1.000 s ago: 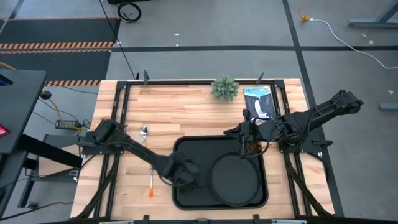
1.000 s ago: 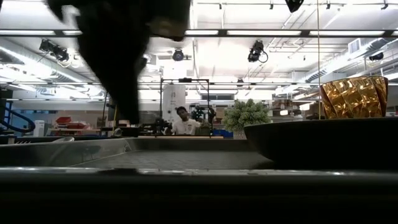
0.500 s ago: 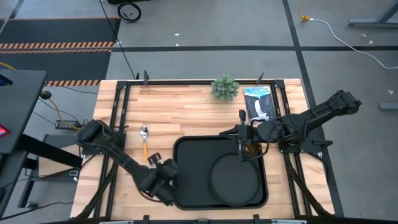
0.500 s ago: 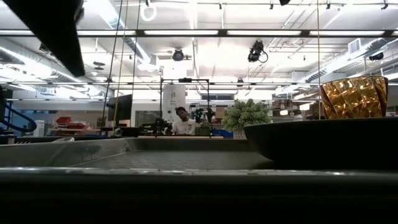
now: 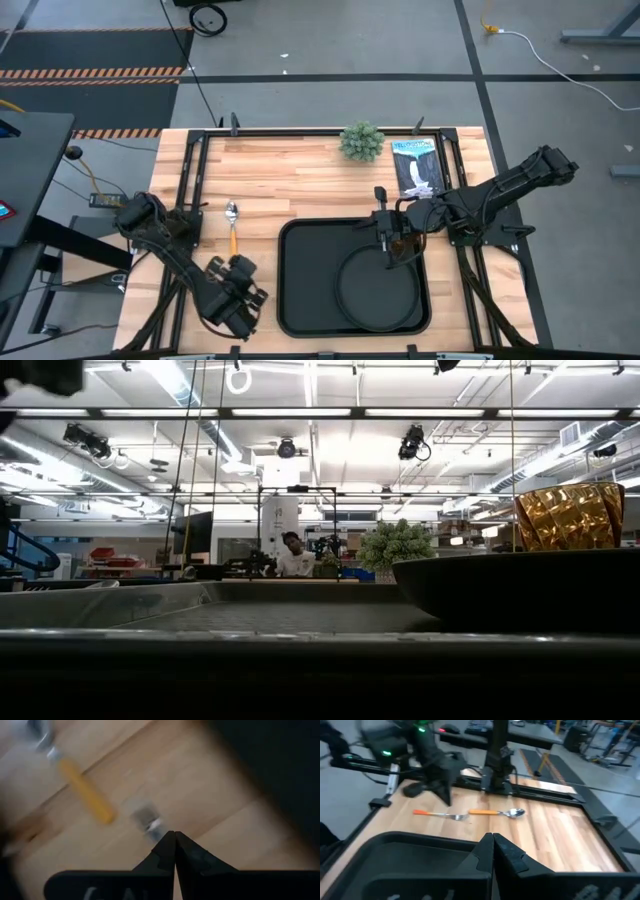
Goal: Pick and place plate/cup/fork/spoon on tray
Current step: Put the orange fork to the left of the black plate on the black serving tray
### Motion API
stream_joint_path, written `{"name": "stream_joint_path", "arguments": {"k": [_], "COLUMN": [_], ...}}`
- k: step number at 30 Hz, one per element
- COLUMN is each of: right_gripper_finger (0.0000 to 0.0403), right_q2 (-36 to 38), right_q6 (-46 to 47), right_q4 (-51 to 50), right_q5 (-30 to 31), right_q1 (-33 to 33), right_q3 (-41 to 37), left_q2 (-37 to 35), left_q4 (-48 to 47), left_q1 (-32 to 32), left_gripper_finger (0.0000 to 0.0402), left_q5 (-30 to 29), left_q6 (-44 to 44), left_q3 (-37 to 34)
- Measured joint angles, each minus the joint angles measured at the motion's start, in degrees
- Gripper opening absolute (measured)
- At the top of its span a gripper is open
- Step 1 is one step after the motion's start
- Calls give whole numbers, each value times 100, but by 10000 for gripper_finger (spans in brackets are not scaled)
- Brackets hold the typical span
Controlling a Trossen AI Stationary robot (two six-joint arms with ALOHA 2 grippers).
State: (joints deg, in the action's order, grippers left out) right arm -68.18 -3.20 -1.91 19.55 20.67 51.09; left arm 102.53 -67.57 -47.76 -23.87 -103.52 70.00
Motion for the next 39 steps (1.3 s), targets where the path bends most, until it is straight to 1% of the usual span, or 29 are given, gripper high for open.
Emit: {"name": "stream_joint_path", "arguments": {"k": [2, 6, 11, 14, 16, 21, 25, 28, 39], "right_gripper_finger": [12, 12, 12, 12, 12, 12, 12, 12, 12], "right_q2": [-9, -9, -9, -9, -9, -9, -9, -9, -7], "right_q6": [0, 2, 1, 2, 2, 0, 2, 10, 43], "right_q4": [-29, -56, -100, -97, -88, -66, -32, -27, -27], "right_q5": [-43, -177, -303, -319, -321, -343, -529, -615, -623], "right_q1": [9, 13, 16, 20, 20, 22, 22, 22, 212], "right_q3": [0, 0, 0, 0, 0, 0, 0, 0, 0], "left_q2": [-124, -409, -570, -559, -554, -552, -548, -506, -106], "left_q4": [165, 550, 706, 772, 835, 827, 991, 1118, 1351], "left_q1": [-25, -80, -80, -80, -62, -2, 88, 178, 233], "left_gripper_finger": [12, 12, 15, 34, 56, 119, 151, 159, 160], "left_q5": [141, 205, 417, 430, 428, 437, 510, 627, 869], "left_q6": [-319, -876, -1595, -1896, -2018, -2180, -2183, -2074, -2061], "left_q3": [-276, -705, -859, -859, -859, -859, -859, -855, -859]}}
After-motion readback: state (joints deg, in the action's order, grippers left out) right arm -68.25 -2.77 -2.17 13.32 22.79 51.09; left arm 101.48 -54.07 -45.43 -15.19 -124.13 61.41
